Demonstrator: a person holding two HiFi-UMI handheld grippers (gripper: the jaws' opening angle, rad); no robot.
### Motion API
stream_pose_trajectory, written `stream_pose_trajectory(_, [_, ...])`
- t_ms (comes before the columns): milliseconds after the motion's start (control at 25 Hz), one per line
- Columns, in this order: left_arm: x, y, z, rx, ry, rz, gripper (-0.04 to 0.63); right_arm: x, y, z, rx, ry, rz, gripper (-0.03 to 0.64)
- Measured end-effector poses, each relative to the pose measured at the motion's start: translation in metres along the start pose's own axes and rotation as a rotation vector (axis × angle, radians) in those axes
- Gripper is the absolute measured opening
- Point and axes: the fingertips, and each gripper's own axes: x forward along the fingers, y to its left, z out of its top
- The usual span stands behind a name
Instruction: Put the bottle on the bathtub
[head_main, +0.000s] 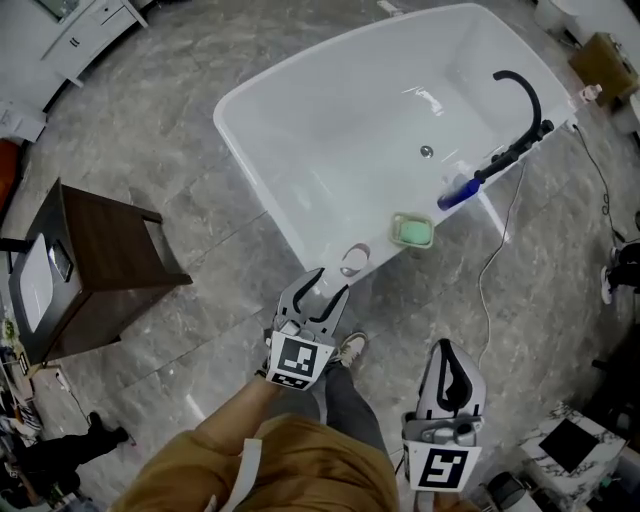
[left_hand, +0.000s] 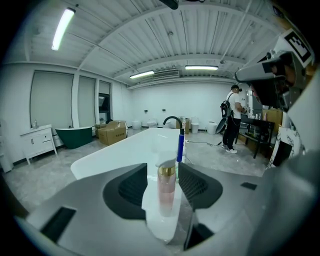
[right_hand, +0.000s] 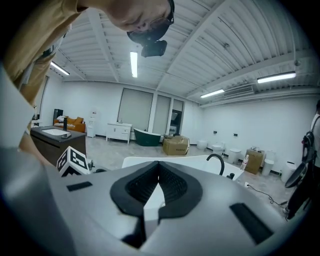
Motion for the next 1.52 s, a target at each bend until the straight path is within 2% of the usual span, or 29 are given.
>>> stream_pose_trajectory(240, [-0.012, 0.009, 0.04, 0.013, -0.022, 0.031, 0.062, -0.009, -0.005, 0.024, -0.011, -0.024, -0.012, 0.005])
stream_pose_trajectory(400, [-0.013, 0.003, 0.067, 0.037, -0.04, 0.002, 0.008, -0.013, -0.01, 0.036, -0.011, -0.037, -0.024, 0.005])
stream_pose_trajectory(640, [-0.026, 0.0, 0.11, 0.051, -0.083, -0.004, 0.008, -0.015, -0.015, 0.057, -0.027, -0.069, -0.027, 0.005])
stream_pose_trajectory(920, [-0.05, 0.016, 0.176, 0.083, -0.186, 0.021, 0.008, -0.014, -0.016, 0.083, -0.044, -0.117, -0.02, 0.005])
stream_pose_trajectory(1360, [-0.118, 0.028, 0.273, 0.104, -0.373, 0.049, 0.008, -0.015, -0.009, 0.119, -0.076, -0.17, 0.005, 0.005])
stream_pose_trajectory(1520, [-0.14, 0.032, 0.296, 0.104, -0.403, 0.063, 0.006, -0.016, -0.011, 0.131, -0.082, -0.188, -0.005, 0.005])
